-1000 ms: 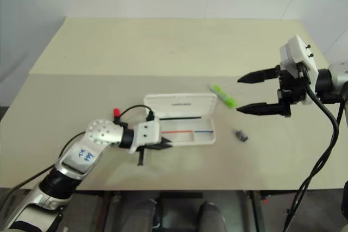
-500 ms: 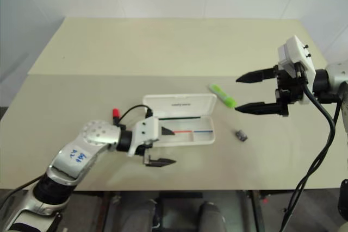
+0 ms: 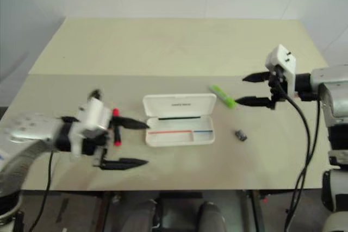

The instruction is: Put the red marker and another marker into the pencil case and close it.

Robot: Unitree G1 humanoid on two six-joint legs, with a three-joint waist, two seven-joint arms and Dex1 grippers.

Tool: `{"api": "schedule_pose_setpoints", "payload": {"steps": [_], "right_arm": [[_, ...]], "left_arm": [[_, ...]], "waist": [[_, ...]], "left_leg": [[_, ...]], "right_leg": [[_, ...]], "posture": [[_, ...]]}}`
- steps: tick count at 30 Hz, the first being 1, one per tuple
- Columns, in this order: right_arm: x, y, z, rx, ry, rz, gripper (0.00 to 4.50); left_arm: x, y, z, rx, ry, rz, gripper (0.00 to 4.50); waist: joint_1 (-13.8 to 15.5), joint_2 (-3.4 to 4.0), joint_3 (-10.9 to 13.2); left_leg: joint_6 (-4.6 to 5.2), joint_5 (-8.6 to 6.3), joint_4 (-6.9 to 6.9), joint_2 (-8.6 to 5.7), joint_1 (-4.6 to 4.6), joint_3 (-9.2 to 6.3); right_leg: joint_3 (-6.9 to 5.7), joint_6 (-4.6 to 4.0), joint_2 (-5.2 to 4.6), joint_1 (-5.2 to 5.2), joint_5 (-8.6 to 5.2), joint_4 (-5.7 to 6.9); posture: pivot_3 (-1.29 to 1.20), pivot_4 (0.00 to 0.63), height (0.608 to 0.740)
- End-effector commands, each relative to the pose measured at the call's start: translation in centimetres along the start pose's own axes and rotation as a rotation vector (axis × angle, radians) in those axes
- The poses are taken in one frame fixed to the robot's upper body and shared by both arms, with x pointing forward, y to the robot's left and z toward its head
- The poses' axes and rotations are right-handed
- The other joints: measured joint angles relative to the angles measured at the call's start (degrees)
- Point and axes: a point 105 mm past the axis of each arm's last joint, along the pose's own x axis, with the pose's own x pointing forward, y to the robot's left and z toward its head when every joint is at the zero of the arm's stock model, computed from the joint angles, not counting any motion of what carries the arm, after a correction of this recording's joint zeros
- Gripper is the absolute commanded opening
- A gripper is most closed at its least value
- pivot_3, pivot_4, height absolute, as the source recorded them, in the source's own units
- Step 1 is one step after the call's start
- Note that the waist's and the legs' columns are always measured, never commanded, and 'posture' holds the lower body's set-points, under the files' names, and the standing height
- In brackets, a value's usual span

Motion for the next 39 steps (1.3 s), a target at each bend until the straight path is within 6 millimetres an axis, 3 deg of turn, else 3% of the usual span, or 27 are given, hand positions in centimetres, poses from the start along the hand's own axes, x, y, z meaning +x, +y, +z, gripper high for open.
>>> {"api": "schedule_pose_setpoints", "payload": {"steps": [1,7,9,11,13,15,18,21,23,27,33,39], "right_arm": [[0.2,-1.0,-0.3,-0.006,0.011,-0.067,4.5],[0.8,-0.9,-0.6,0.037,-0.006,-0.062,4.5],[-0.1,-0.1,0.7,0.025,-0.07,-0.014,4.5],[-1.5,1.8,2.8,-0.001,-0.17,0.11,4.5],[-2.4,2.9,3.6,-0.015,-0.204,0.167,4.5],[-3.9,4.2,6.6,-0.053,-0.306,0.234,4.5],[-4.6,6.7,9.2,-0.132,-0.372,0.336,4.5],[-3.9,8.9,11.4,-0.225,-0.413,0.405,4.5],[-3.8,10.4,12.1,-0.252,-0.43,0.459,4.5],[-2.7,12.7,11.4,-0.315,-0.358,0.511,4.5],[-1.8,13.2,10.6,-0.322,-0.329,0.511,4.5],[-1.5,13.8,10.7,-0.334,-0.338,0.541,4.5]], "left_arm": [[-1.8,2.0,0.6,0.04,0.017,0.13,4.47],[-3.6,3.6,-1.5,0.006,0.138,0.254,4.47],[-5.9,4.8,-3.7,-0.059,0.238,0.388,4.47],[-7.8,5.3,-6.5,-0.132,0.363,0.502,4.47],[-8.7,5.1,-7.8,-0.161,0.417,0.542,4.47],[-9.4,5.8,-9.3,-0.246,0.428,0.674,4.47],[-8.0,6.4,-10.3,-0.323,0.389,0.759,4.47],[-3.3,5.6,-10.1,-0.369,0.311,0.711,4.47],[-2.2,5.4,-10.3,-0.403,0.309,0.746,4.47],[-2.0,5.1,-11.3,-0.482,0.348,0.84,4.47],[-2.1,4.7,-12.4,-0.553,0.405,0.952,4.47],[1.0,4.9,-12.8,-0.603,0.35,0.92,4.47]], "waist": [[0.0,0.0,0.0],[-0.1,0.01,0.0],[-0.1,0.02,0.0],[-0.1,0.05,0.0],[-0.1,0.06,0.0],[-0.1,0.07,0.0],[0.1,0.02,0.0],[0.3,-0.08,-0.1],[0.3,-0.25,-0.1],[0.1,-0.31,-0.1],[0.3,-0.37,-0.2],[1.3,-0.39,-0.2]], "left_leg": [[0.0,0.0,-0.06,0.0,0.0,0.01],[0.0,0.0,-0.11,0.0,-0.05,0.06],[0.0,-0.01,-0.14,0.02,-0.04,0.06],[0.0,-0.01,-0.2,0.03,-0.04,0.08],[-0.01,-0.01,-0.26,0.04,-0.04,0.11],[-0.01,-0.05,-0.2,0.06,-0.05,0.12],[0.01,-0.11,-0.17,0.08,0.01,0.08],[-0.05,-0.16,-0.09,0.12,-0.04,0.05],[-0.03,-0.21,-0.04,0.09,-0.09,0.06],[-0.05,-0.21,-0.06,0.12,-0.1,0.08],[-0.05,-0.2,0.06,0.11,-0.04,0.1],[-0.05,-0.2,0.04,0.1,-0.05,0.1]], "right_leg": [[0.0,0.0,0.0,0.0,0.0,0.02],[0.03,0.0,0.01,-0.07,0.0,0.11],[0.03,0.0,0.03,-0.08,0.0,0.11],[0.03,0.0,0.04,-0.13,0.0,0.1],[0.06,0.0,0.07,-0.15,0.0,0.11],[0.06,0.0,0.07,-0.14,0.0,0.1],[0.12,0.0,0.05,-0.11,0.0,0.09],[0.12,0.0,0.08,-0.1,0.0,0.13],[0.17,0.04,0.06,-0.11,0.04,0.13],[0.15,0.04,0.11,-0.12,0.04,0.11],[0.19,0.04,0.1,-0.09,0.04,0.08],[0.17,0.04,0.09,-0.07,0.05,0.06]], "posture": [[0.0,0.15,0.74],[0.0,0.15,0.74],[0.0,0.15,0.74],[0.0,0.15,0.74],[0.0,0.15,0.74],[0.0,0.15,0.74],[0.0,0.15,0.74],[0.0,0.15,0.74],[0.0,0.15,0.74],[0.0,0.15,0.74],[0.0,0.15,0.74],[0.0,0.15,0.74]]}}
